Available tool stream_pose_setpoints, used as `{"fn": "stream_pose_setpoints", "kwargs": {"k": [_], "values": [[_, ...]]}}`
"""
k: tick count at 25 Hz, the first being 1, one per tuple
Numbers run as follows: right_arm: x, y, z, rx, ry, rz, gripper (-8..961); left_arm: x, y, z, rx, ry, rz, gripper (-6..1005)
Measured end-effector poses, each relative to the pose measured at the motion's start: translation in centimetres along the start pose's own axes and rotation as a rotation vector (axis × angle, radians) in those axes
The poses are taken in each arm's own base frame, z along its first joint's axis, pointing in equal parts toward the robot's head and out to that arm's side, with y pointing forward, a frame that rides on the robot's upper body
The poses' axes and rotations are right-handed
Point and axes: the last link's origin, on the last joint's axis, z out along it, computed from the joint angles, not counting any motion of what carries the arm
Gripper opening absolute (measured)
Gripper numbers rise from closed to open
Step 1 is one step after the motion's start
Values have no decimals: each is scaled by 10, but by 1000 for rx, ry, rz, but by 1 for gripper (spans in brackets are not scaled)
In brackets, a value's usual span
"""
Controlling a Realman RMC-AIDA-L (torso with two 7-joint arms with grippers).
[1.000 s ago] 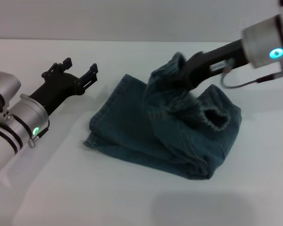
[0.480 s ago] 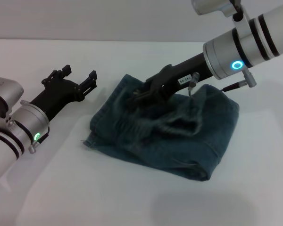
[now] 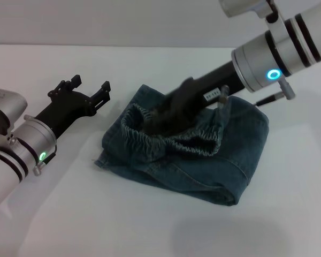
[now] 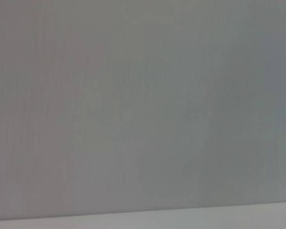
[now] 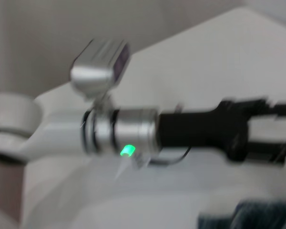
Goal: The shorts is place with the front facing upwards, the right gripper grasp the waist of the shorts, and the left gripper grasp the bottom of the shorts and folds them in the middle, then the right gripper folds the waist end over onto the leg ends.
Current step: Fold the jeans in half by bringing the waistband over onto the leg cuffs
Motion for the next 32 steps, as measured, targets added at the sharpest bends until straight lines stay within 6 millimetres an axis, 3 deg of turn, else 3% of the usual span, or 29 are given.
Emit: {"fn": "stream_pose_setpoints", "kwargs": {"k": [9, 17, 24, 32], "values": [[32, 11, -12, -53, 223, 81, 457, -2, -2, -2, 9, -4, -5, 810], [46, 4, -16, 5, 321, 111, 457, -2, 0, -1, 7, -6, -6, 810], [42, -4, -14, 58, 290, 101, 458, -4, 1, -2, 9, -8, -13, 810], [20, -15, -4, 149, 198, 42, 458, -5, 3, -2, 4, -11, -15, 810]]}}
